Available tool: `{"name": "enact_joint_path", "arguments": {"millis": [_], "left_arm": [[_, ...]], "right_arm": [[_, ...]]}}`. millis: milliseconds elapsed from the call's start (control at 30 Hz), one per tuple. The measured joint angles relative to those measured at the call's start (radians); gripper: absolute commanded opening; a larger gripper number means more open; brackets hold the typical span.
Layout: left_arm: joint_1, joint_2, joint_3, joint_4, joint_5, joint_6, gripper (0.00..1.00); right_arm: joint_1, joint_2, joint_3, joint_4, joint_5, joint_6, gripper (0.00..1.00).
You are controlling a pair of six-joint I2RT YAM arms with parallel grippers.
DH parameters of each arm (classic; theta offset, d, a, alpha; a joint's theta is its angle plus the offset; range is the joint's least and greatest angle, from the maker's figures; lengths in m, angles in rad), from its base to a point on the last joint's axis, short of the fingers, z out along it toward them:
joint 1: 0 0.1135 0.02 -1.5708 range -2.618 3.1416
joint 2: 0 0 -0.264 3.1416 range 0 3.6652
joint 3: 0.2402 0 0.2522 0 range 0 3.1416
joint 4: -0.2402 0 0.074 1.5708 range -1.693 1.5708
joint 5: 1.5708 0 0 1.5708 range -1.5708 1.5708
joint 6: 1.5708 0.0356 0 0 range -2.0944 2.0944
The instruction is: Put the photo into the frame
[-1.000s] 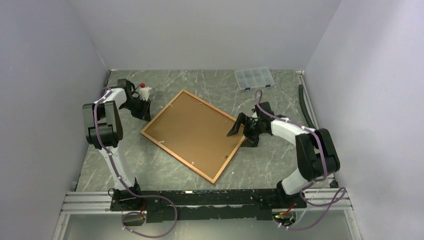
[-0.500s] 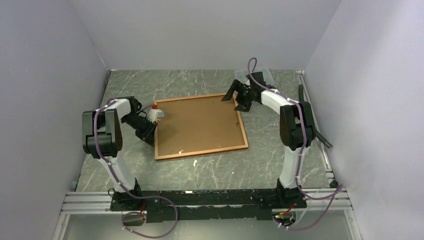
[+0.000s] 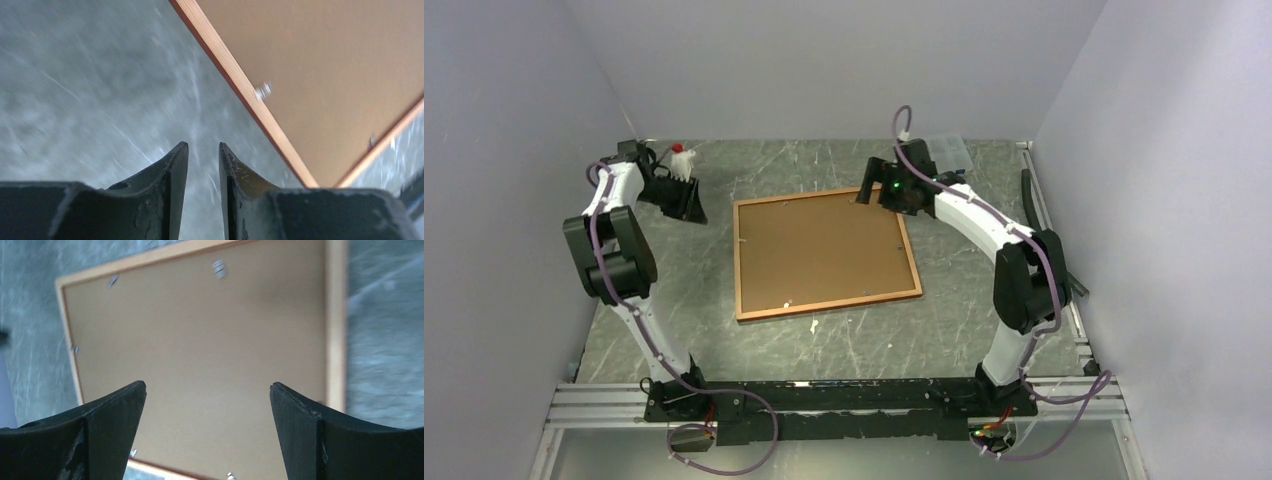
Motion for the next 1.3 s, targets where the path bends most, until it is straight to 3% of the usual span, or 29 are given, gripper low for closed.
{"name": "enact_joint_path", "arguments": {"millis": [233,567,767,967,1300], "left_arm": [[-0.036,0.27,0.215,0.297,0.03,-0.325,0.42],[-0.135,0.361,0.291,0.504,-0.007,-0.557,0.42],[-0.177,0.378,0.306,0.504,-0.005,-0.554,0.38],[-0.182,0.389,0.291,0.431,-0.002,-0.482,0.34],[-0.15,0.216,0.021,0.377,-0.003,-0.279,0.32]], "right_arm": [[0.145,-0.103,-0.133,0.009,-0.051,-0.006,0.92],[0.193,-0.323,-0.576,0.024,-0.36,0.117,0.93],[0.192,-0.319,-0.624,0.047,-0.439,0.144,0.96],[0.154,-0.2,-0.601,0.078,-0.448,0.132,0.96],[0.061,-0.089,-0.448,0.038,-0.438,0.09,0.95]]}}
